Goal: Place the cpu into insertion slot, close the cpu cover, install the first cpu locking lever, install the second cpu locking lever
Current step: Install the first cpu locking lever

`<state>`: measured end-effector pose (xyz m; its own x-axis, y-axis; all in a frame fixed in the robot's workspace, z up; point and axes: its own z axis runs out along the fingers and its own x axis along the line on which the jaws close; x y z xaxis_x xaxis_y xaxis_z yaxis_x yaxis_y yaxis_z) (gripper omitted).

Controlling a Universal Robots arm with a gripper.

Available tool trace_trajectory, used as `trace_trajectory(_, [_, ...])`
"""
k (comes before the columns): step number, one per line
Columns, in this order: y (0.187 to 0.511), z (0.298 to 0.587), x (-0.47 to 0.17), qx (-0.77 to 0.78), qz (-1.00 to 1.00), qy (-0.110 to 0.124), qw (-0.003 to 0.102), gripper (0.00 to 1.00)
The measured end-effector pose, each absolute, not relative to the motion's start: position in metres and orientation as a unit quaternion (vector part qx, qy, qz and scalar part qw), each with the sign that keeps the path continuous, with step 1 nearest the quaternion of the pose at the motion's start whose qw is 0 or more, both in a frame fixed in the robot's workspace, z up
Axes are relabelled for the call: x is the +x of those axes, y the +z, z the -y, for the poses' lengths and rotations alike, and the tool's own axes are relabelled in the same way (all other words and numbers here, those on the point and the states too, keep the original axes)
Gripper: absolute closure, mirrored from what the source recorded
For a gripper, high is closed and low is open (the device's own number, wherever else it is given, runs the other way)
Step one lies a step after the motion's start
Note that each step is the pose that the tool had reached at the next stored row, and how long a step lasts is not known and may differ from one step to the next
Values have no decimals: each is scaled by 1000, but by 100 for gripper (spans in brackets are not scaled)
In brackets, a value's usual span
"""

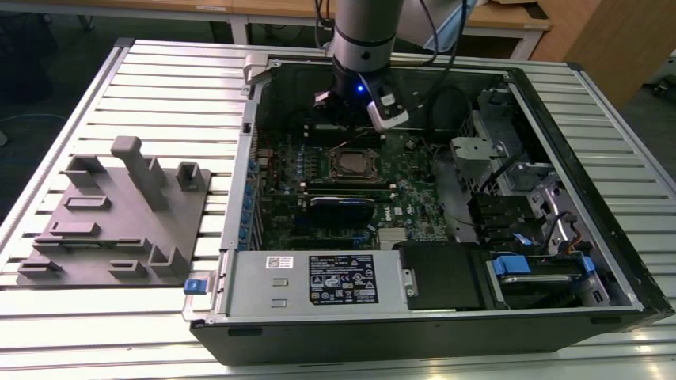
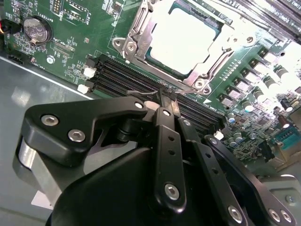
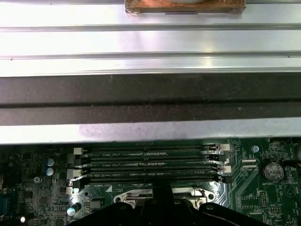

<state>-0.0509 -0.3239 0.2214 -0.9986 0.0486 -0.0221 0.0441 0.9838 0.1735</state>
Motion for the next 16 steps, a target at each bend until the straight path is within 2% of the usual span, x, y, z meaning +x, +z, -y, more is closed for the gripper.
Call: trace_trajectory(16, [221,321,-40,23,-996,85,13,89])
